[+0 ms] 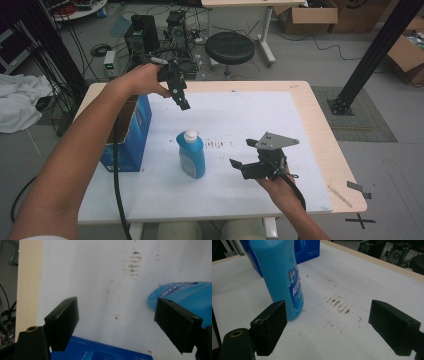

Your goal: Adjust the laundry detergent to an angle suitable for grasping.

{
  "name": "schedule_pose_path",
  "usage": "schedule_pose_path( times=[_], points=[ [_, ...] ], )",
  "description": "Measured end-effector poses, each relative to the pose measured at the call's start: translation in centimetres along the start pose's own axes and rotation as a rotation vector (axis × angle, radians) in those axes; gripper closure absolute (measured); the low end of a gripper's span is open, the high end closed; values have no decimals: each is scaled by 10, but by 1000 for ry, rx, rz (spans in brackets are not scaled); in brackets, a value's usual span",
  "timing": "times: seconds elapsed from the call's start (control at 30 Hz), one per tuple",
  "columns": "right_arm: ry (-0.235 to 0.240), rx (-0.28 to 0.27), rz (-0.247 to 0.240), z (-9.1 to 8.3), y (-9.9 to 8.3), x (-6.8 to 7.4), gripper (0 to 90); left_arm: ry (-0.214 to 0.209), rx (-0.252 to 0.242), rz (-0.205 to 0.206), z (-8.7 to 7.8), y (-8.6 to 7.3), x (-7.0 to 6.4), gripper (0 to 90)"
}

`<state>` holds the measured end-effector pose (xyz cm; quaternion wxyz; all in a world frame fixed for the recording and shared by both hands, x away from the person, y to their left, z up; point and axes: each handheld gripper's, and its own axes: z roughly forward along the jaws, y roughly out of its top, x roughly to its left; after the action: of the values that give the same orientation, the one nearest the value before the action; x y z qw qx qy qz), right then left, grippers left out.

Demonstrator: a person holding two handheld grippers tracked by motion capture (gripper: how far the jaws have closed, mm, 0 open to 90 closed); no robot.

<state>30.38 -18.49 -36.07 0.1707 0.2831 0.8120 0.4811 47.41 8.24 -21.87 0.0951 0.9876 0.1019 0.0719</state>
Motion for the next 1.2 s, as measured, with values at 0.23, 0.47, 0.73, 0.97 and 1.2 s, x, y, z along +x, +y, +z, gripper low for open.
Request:
schedule_pose_path(
  times=[0.23, 0.47, 0.73, 0.97, 1.2],
  points=[
    [-36, -51, 29, 5, -11, 10, 150, -1, -2, -3, 2, 0, 1, 206],
    [-56, -102, 53, 17, -21, 35, 148, 0, -1, 0, 2, 0, 2, 206],
    [-57, -147, 50, 33, -22, 58, 147, -1, 3, 2, 4, -1, 2, 206],
    [-62, -166, 52, 46, -19, 67, 147, -1, 6, 4, 3, -1, 2, 206],
    [-48, -170, 51, 61, -16, 72, 147, 0, 4, 3, 3, -2, 3, 206]
  ],
)
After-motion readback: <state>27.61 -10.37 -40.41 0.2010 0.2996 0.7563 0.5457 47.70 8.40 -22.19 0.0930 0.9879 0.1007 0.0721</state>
